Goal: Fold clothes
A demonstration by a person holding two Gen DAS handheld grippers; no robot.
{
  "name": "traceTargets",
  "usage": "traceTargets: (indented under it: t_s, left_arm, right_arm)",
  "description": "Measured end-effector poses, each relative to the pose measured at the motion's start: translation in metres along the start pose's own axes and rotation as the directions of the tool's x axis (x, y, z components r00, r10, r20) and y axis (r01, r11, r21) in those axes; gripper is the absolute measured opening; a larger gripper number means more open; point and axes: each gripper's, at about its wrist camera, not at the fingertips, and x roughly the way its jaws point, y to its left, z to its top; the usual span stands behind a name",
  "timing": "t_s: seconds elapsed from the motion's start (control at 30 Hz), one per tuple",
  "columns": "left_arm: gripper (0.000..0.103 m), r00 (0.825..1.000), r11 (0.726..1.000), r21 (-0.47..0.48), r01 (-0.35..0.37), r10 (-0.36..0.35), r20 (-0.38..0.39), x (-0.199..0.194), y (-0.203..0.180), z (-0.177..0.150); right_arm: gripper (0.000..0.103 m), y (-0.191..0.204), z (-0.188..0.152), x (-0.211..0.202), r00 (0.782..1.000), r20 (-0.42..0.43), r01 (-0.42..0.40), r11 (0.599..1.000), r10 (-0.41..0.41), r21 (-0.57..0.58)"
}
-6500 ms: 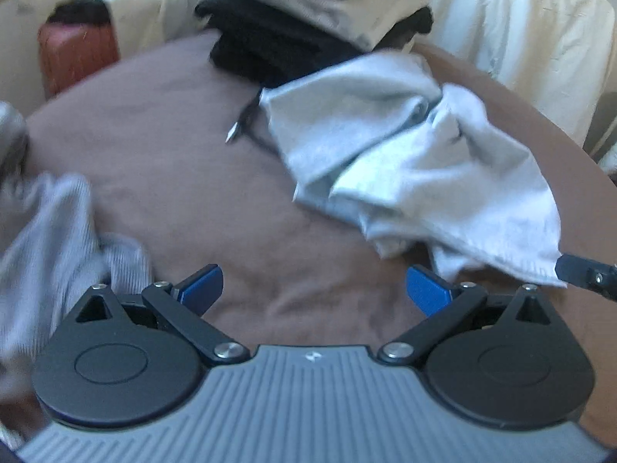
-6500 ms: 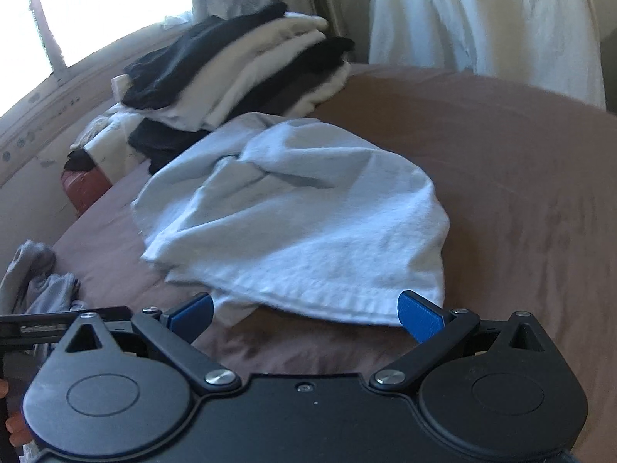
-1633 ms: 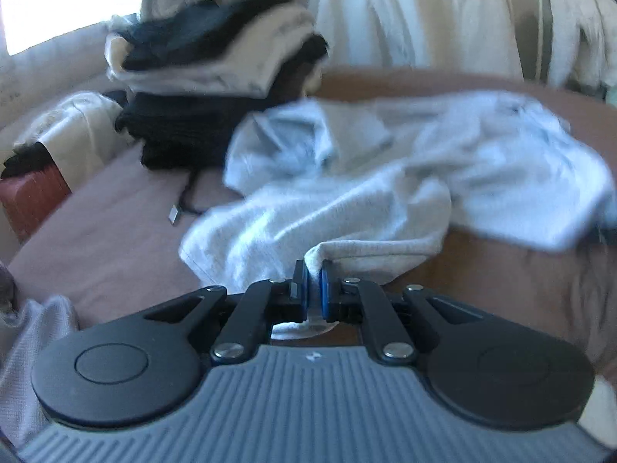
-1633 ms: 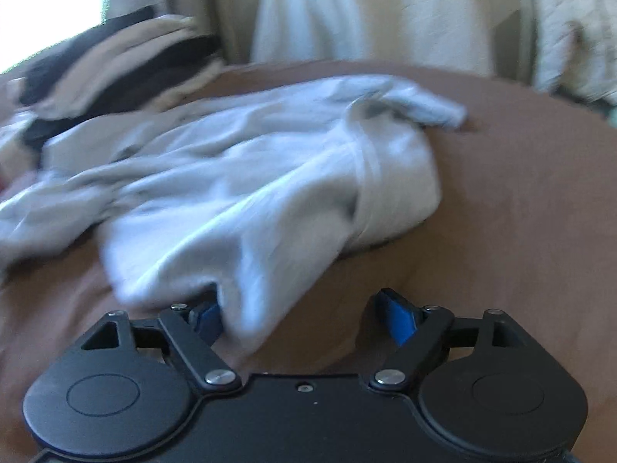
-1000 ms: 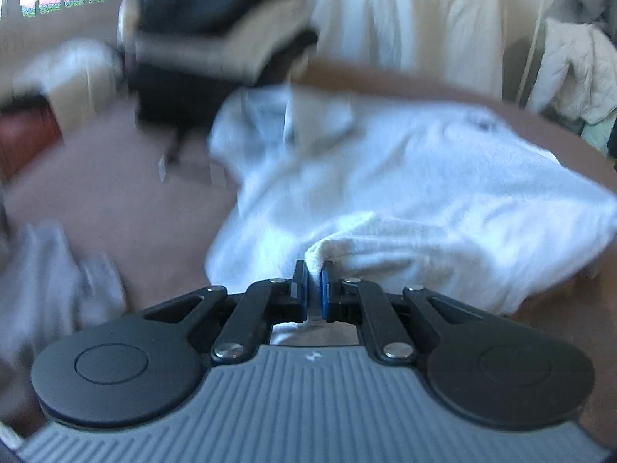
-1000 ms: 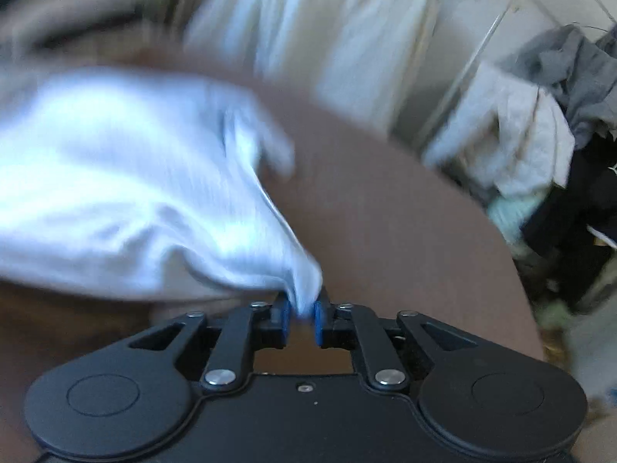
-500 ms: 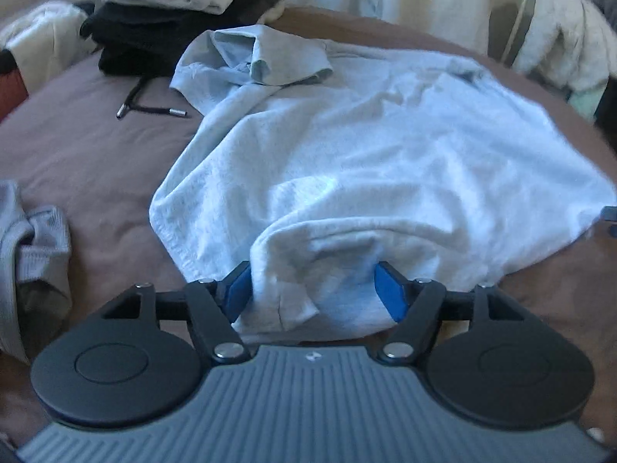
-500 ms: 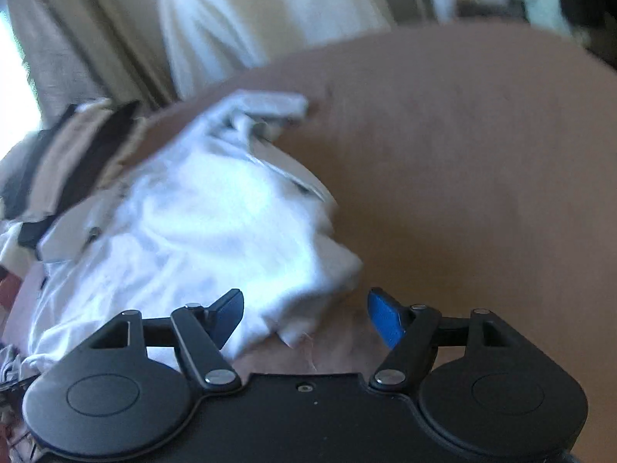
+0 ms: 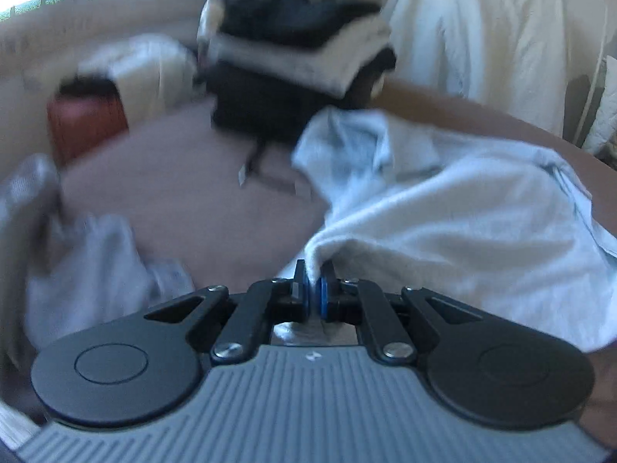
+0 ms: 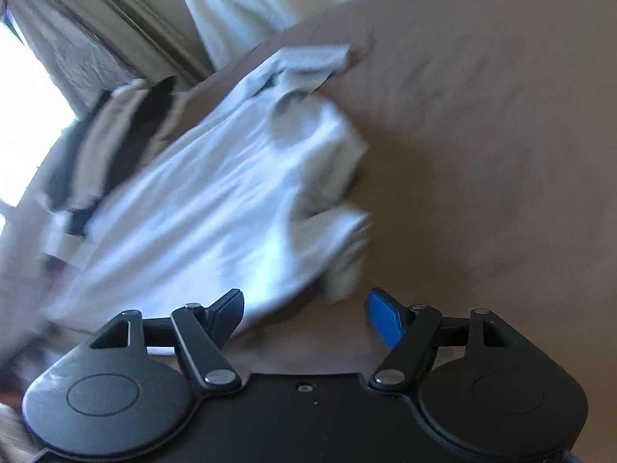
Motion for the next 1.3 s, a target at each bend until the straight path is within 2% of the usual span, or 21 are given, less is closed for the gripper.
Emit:
traceTargets:
  t_s: [0.07,0.13,0.27,0.33,0.43,0.47,0.5,0.53,0.57,0.6,0.63,0.7,0.77,0.83,0.87,0.9,0.97,1.07,1.13,1.2,1.3]
  left_arm:
    - [0.005,1.0,1.0,0.007,-0.016,0.016,-0.021,0.005,-0.001,-0.003]
    - [0.005,0.999,0.999,0.014,-0.033,0.032,0.031,-0.002,-0.001,0.003]
    - [0.005,0.995,0.999,-0.022,-0.03,0.032,0.095,-0.011,0.006,0.012]
    - [0.005,0.995,0.999,-0.008,-0.05,0.05,0.083,-0.007,0.004,0.01]
    - [0.005,0.995,0.996,0.038,-0.078,0.075,0.067,-0.004,-0.001,0.004]
    - [0.005,0.995,0.995,0.052,-0.085,0.082,0.062,-0.002,-0.002,0.002]
    - [0.005,0.995,0.994,0.06,-0.088,0.084,0.059,-0.002,-0.003,0.001]
    - [0.005,0.995,0.995,0.059,-0.082,0.079,0.061,-0.004,-0.003,0.001]
    - [0.005,0.995,0.995,0.06,-0.078,0.075,0.062,-0.005,-0.002,0.0]
    - [0.005,0.996,0.995,0.065,-0.074,0.071,0.06,-0.007,-0.003,0.001]
    - [0.005,0.997,0.996,0.067,-0.065,0.061,0.056,-0.01,-0.003,0.003]
    - [0.005,0.999,0.996,0.085,-0.026,0.023,0.034,-0.019,-0.008,0.009]
    - [0.005,0.996,0.994,0.077,0.08,-0.083,0.031,-0.042,-0.015,0.016]
    - [0.005,0.982,0.98,0.064,0.186,-0.188,0.029,-0.065,-0.022,0.022]
    - [0.005,0.977,0.974,0.082,0.212,-0.213,0.012,-0.073,-0.027,0.021]
    - [0.005,0.971,0.967,0.092,0.239,-0.239,-0.012,-0.079,-0.032,0.018]
    - [0.005,0.953,0.953,0.074,0.294,-0.288,-0.09,-0.079,-0.04,0.006]
    - [0.005,0.936,0.95,0.094,0.297,-0.27,-0.227,-0.058,-0.056,-0.023]
    - [0.005,0.939,0.953,0.154,0.26,-0.212,-0.269,-0.049,-0.066,-0.036]
    - [0.005,0.94,0.952,0.153,0.265,-0.22,-0.261,-0.053,-0.064,-0.033]
    - [0.005,0.942,0.952,0.137,0.274,-0.237,-0.239,-0.063,-0.059,-0.022]
  right_arm:
    - [0.076,0.009,-0.004,0.012,0.999,-0.035,-0.022,1.0,0.022,0.004]
    - [0.076,0.014,-0.009,0.019,0.997,-0.039,-0.058,0.998,0.059,0.037]
    - [0.08,0.0,-0.009,0.037,0.973,-0.005,-0.221,0.943,0.229,0.25]
    - [0.079,0.009,-0.005,0.056,0.976,0.002,-0.209,0.938,0.217,0.276]
    - [0.079,0.019,0.003,0.07,0.992,0.123,-0.051,0.97,0.023,0.238]
    - [0.079,0.022,0.006,0.072,0.976,0.204,0.032,0.977,-0.076,0.21]
    - [0.078,0.025,0.01,0.072,0.938,0.299,0.126,0.975,-0.178,0.183]
    - [0.067,0.025,0.016,0.075,0.909,0.345,0.182,0.967,-0.234,0.177]
    - [0.049,0.024,0.023,0.076,0.904,0.355,0.187,0.967,-0.238,0.171]
    - [0.016,0.022,0.031,0.076,0.905,0.361,0.178,0.971,-0.225,0.16]
    - [0.016,0.023,0.039,0.073,0.901,0.375,0.179,0.974,-0.218,0.136]
    - [0.014,0.04,0.049,0.051,0.852,0.47,0.237,0.97,-0.231,0.046]
    - [0.014,0.068,0.052,0.017,0.756,0.607,0.37,0.925,-0.245,-0.089]
    - [0.013,0.097,0.05,-0.009,0.632,0.729,0.589,0.774,-0.263,-0.232]
    - [0.013,0.106,0.048,-0.017,0.583,0.767,0.674,0.688,-0.269,-0.271]
    - [0.013,0.105,0.046,-0.023,0.552,0.781,0.724,0.633,-0.291,-0.276]
    - [0.013,0.084,0.047,-0.027,0.558,0.742,0.749,0.61,-0.371,-0.259]
    - [0.016,0.023,0.042,-0.005,0.679,0.508,0.702,0.672,-0.531,-0.236]
    - [0.02,-0.016,0.035,0.01,0.734,0.326,0.669,0.715,-0.595,-0.201]
    - [0.021,-0.03,0.019,0.004,0.739,0.314,0.663,0.727,-0.596,-0.18]
    - [0.03,-0.02,0.009,-0.005,0.681,0.398,0.727,0.631,-0.615,-0.269]
